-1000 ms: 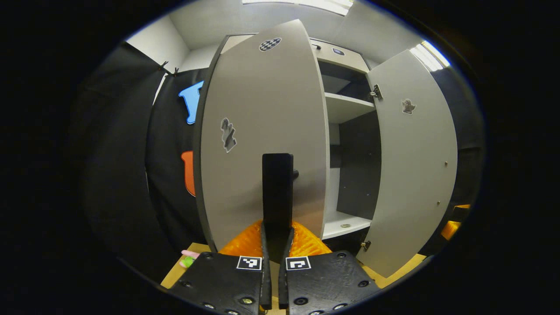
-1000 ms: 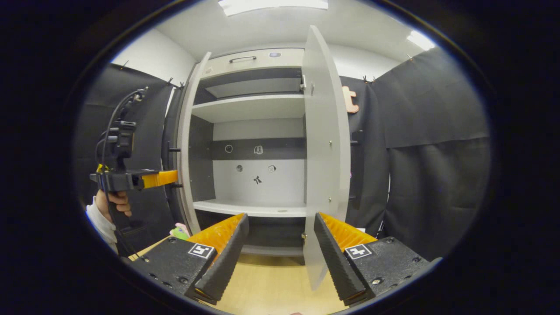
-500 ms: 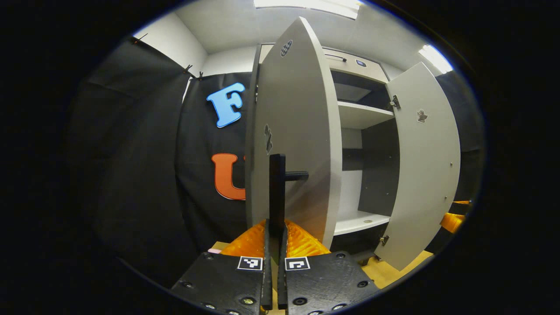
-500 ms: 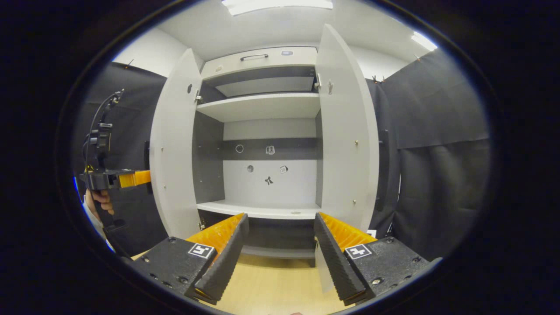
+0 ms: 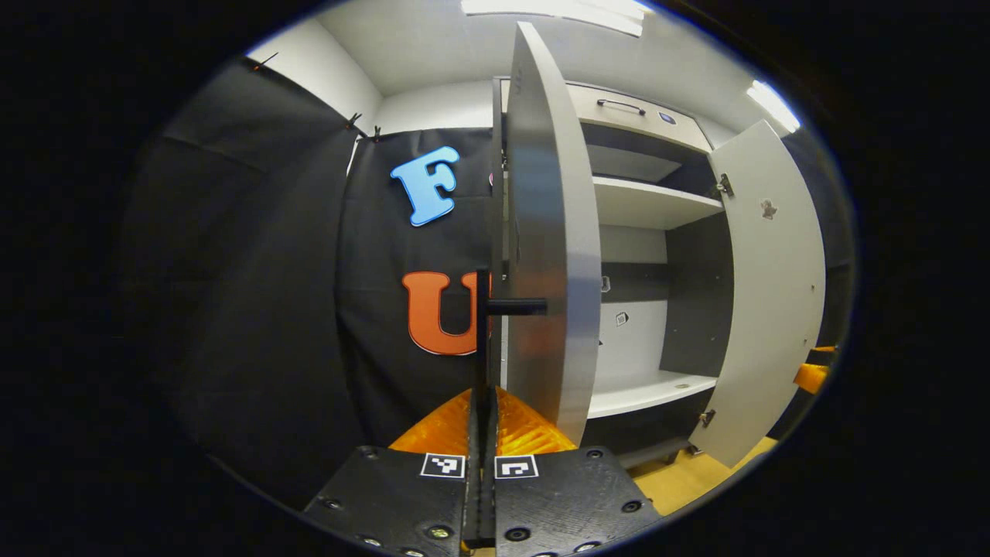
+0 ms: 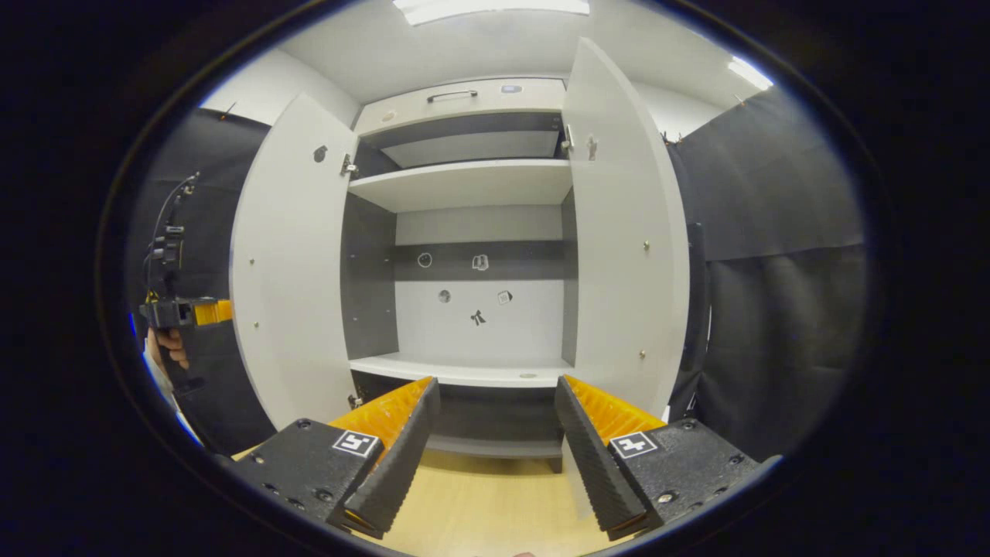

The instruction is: Open the right door of the double-door shoe cabinet with the right hand, and open the left door with the left hand.

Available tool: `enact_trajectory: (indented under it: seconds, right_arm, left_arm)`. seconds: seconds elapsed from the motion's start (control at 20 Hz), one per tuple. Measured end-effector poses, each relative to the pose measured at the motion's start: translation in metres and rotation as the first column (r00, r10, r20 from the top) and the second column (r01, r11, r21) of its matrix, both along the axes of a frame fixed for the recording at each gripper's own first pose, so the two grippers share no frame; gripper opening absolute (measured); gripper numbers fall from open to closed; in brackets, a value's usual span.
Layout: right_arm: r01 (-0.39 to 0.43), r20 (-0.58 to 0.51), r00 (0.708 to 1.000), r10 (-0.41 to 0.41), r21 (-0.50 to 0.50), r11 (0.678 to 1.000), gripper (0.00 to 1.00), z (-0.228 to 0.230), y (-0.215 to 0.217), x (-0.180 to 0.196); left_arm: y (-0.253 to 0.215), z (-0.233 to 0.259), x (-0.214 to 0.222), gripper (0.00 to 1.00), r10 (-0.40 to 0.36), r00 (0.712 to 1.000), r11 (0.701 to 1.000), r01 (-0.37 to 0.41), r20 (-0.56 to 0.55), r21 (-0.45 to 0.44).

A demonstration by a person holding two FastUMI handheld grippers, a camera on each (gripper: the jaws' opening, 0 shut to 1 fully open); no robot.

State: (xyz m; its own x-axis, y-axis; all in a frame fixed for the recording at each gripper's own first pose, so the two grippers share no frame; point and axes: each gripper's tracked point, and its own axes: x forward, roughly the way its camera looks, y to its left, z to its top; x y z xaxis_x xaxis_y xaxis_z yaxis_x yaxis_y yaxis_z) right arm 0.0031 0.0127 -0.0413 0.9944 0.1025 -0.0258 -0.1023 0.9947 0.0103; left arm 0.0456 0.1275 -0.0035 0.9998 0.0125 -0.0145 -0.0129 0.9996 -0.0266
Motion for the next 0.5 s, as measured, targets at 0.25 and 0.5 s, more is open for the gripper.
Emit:
enact_trajectory:
  seconds: [0.25, 0.5]
  right_arm:
    - [-0.002, -0.007, 1.0, 0.002, -0.009, 1.0, 0.94, -0.004, 0.006, 0.003]
    - [-0.01, -0.003, 1.0, 0.01, -0.018, 1.0, 0.94, -0.002, 0.009, 0.001]
  left_arm:
    - [0.014, 0.001, 0.003, 0.0, -0.076, 0.997, 0.997, 0.076, 0.022, 0.012]
    - [0.015, -0.009, 0.006, 0.04, -0.123, 0.992, 0.991, 0.124, 0.023, -0.051]
